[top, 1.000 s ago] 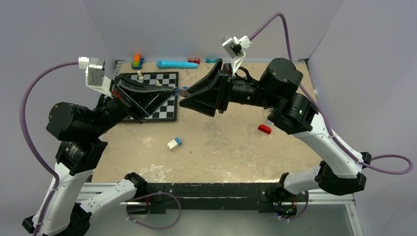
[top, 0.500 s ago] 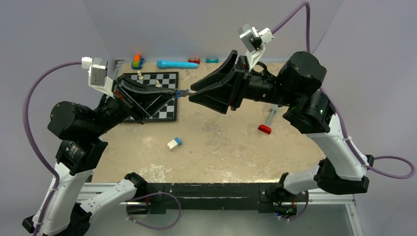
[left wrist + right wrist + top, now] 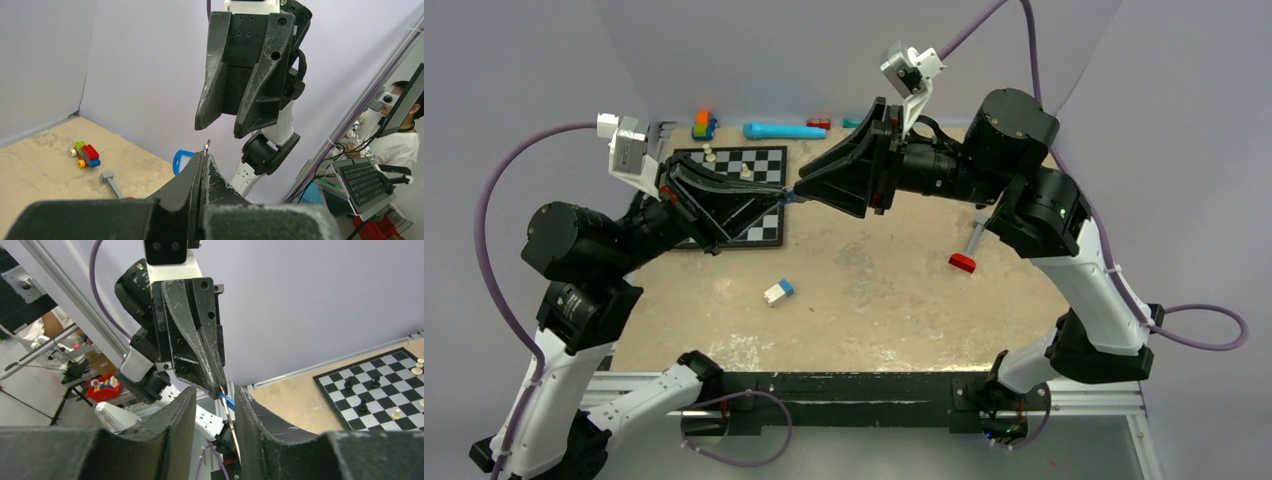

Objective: Remove the keys from the keyring

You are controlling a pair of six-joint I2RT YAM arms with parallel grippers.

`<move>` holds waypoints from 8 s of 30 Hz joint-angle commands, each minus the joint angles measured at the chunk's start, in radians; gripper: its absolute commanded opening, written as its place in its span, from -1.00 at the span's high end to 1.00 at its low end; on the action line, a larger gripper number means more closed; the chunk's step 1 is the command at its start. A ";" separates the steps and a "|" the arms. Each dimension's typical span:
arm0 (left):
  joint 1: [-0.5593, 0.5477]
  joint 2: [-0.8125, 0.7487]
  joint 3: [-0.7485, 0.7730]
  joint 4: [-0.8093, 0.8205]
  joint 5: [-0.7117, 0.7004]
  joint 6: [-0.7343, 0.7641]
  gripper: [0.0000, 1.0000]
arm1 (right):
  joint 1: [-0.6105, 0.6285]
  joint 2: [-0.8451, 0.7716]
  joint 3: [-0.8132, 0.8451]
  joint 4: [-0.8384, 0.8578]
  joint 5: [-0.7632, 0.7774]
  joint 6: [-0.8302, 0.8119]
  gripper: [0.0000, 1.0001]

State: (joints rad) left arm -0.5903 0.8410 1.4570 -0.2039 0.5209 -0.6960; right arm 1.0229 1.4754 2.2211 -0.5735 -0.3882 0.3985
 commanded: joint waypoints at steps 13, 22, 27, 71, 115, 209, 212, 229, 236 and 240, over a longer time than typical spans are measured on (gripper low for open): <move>-0.001 0.012 0.042 0.039 0.013 -0.015 1.00 | 0.004 -0.017 -0.066 0.031 -0.038 0.001 0.53; -0.001 -0.001 0.026 0.049 -0.009 -0.021 1.00 | 0.005 -0.033 -0.091 0.051 -0.043 0.010 0.88; -0.001 0.000 0.019 0.042 -0.016 -0.026 1.00 | 0.005 -0.040 -0.103 0.064 -0.043 0.020 1.00; 0.000 0.267 0.474 -0.632 0.229 0.344 0.21 | 0.003 -0.027 -0.049 -0.215 -0.055 -0.112 1.00; -0.001 0.270 0.452 -0.620 0.228 0.323 0.60 | 0.006 -0.009 -0.012 -0.214 -0.056 -0.104 1.00; -0.002 0.215 0.470 -0.488 0.247 0.283 -0.24 | 0.016 -0.104 -0.106 -0.012 -0.052 -0.021 1.00; -0.002 0.219 0.449 -0.458 0.249 0.270 -0.26 | 0.016 -0.094 -0.107 -0.015 -0.062 -0.023 1.00; -0.001 0.226 0.401 -0.511 0.257 0.330 0.31 | 0.016 -0.069 -0.094 -0.051 -0.071 -0.041 1.00; -0.002 0.222 0.377 -0.485 0.252 0.325 0.33 | 0.017 -0.075 -0.132 -0.007 -0.103 -0.022 1.00; -0.002 0.201 0.343 -0.423 0.247 0.297 0.57 | 0.017 -0.061 -0.117 -0.020 -0.106 -0.024 1.00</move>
State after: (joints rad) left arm -0.5953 1.0599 1.8282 -0.7074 0.7746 -0.3847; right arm 1.0336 1.4242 2.0892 -0.6323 -0.4458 0.3744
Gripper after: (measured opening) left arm 0.282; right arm 0.013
